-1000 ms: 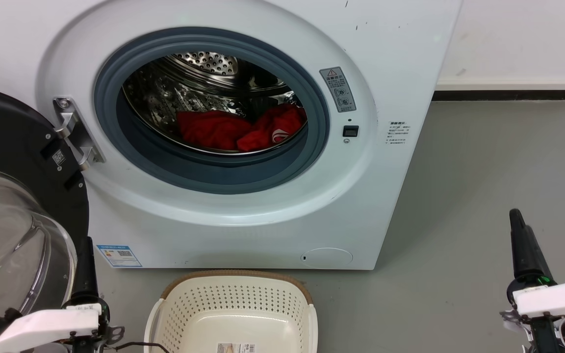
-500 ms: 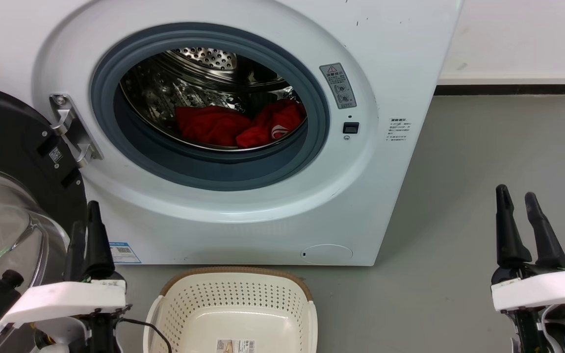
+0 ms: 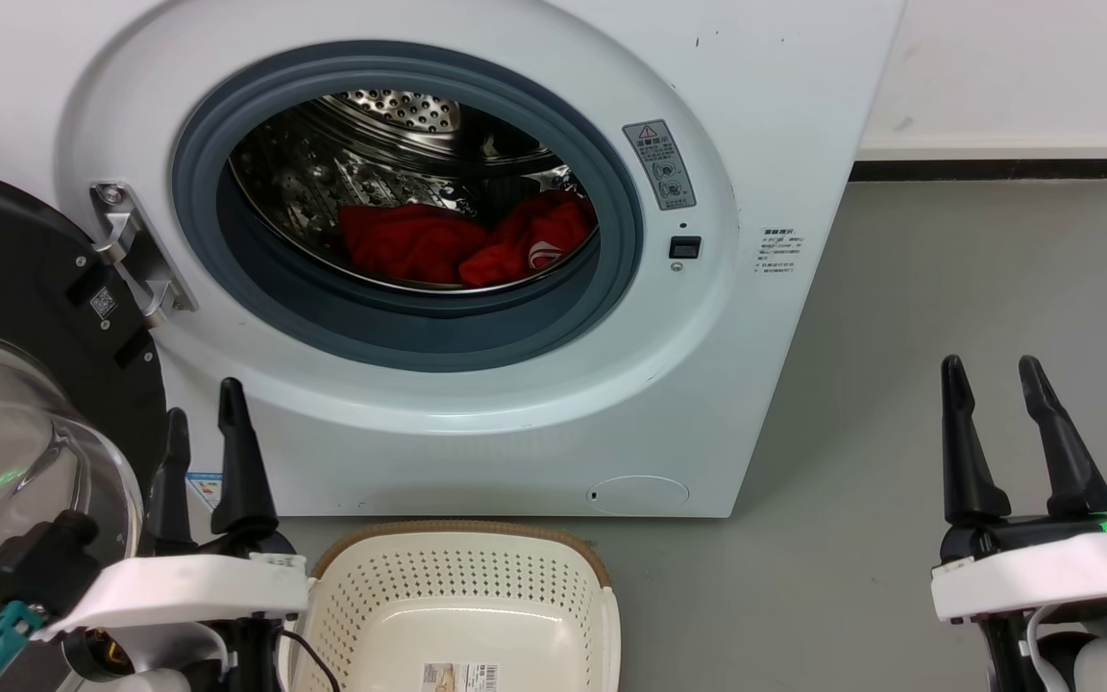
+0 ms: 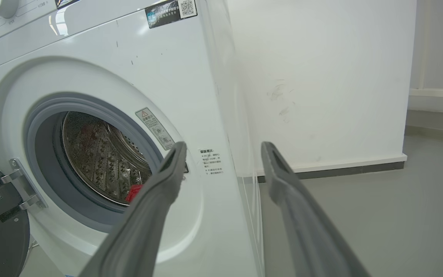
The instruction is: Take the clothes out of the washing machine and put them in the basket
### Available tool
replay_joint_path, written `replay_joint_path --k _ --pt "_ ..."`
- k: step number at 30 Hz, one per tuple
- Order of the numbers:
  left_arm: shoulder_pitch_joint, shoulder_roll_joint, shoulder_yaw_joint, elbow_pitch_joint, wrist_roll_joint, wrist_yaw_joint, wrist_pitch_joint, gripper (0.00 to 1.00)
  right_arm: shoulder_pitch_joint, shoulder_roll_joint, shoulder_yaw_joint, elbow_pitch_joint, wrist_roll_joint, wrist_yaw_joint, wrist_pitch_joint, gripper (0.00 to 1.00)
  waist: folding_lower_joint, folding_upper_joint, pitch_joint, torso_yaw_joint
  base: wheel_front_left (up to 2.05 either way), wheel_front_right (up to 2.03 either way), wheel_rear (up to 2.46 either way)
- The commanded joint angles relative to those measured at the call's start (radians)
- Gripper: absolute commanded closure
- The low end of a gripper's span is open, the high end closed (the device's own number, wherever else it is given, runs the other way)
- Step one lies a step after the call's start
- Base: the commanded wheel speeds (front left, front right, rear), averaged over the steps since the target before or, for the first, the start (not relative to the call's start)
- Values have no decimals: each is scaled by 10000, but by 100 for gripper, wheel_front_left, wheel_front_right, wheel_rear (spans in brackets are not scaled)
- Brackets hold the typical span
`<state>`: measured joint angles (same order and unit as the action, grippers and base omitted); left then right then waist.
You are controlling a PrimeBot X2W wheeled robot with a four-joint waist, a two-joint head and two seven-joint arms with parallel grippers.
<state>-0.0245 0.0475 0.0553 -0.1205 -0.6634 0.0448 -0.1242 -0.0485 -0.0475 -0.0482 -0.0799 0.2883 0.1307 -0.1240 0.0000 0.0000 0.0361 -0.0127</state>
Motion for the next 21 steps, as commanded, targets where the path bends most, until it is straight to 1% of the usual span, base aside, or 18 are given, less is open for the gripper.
replay_joint_path --k 1,7,13,15,16,18,21 --pt "30 24 -109 -193 449 -17 -116 0 48 -45 39 -190 -473 0 -117 0 0 0 1 -6 0 0 0" --pt "140 26 -320 -249 1184 -9 -275 0 133 -45 99 -258 -1297 -1 -284 0 0 0 9 -9 0 0 0" --pt "319 28 -465 -138 1882 -147 -432 0 262 -45 165 -204 -2097 -1 -434 0 0 0 -14 3 0 0 0" --pt "347 27 -504 -103 1951 -146 -454 0 285 -45 172 -177 -2196 -1 -467 0 0 0 -18 1 0 0 0" --pt "460 27 -571 157 1834 -257 -496 0 327 -45 166 -127 -2388 -1 -500 0 0 0 -13 2 0 0 0" --pt "438 30 -551 326 2112 -404 -555 0 388 -45 161 -78 -2590 -1 -553 0 0 0 -16 4 0 0 0" --pt "454 28 -588 414 2492 -404 -619 0 446 -45 191 -44 -2951 -1 -624 0 0 0 -13 -1 0 0 0"
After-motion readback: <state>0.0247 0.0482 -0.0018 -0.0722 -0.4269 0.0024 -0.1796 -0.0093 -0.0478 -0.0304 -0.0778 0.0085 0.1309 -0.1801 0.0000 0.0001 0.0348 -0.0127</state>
